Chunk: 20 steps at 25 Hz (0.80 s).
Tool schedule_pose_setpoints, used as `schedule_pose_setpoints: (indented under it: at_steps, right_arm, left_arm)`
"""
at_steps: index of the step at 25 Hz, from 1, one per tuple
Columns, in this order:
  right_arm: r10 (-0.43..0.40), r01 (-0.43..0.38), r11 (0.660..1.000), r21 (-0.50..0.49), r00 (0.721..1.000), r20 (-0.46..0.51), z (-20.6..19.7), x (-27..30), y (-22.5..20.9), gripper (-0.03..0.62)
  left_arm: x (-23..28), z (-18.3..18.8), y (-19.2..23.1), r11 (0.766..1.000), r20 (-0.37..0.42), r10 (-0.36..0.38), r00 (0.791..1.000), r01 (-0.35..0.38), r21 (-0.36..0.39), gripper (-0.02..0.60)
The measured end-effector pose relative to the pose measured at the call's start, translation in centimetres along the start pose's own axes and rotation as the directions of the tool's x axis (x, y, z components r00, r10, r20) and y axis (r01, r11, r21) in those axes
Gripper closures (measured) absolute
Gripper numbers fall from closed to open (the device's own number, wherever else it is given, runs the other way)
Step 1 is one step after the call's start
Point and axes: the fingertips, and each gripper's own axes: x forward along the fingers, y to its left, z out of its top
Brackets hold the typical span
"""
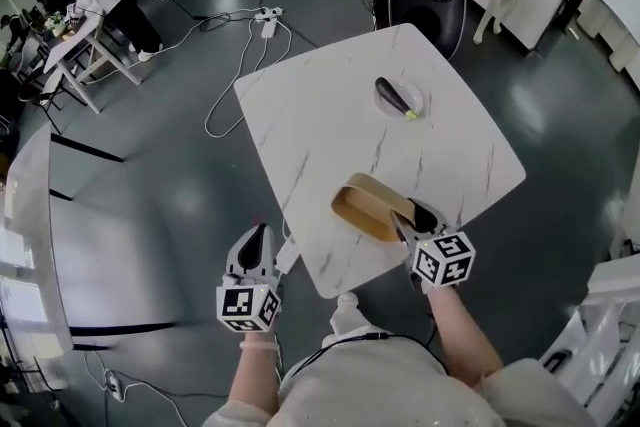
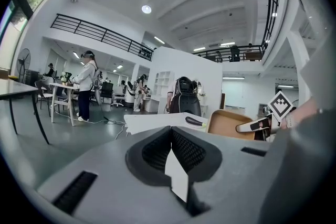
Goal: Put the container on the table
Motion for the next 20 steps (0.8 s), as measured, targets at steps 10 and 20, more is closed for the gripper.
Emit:
schedule_pose_setpoints:
  at_steps: [10, 20]
  right_arm:
    - [0.111, -0.103, 0.993, 0.055, 0.977, -0.182, -1.8, 5.3, 2.3, 0.448]
    - [0.141, -0.107, 0.985, 0.133, 0.95, -0.277, -3.0, 8.1, 3.5, 0.448]
  left_arm:
    - [-0.4, 0.7, 1.4, 0.997, -0.002, 0.072, 0.997, -0.072, 0.012, 0.577]
    - [0.2, 0.7, 3.5, 0.997, -0.027, 0.078, 0.997, -0.077, 0.011, 0.577]
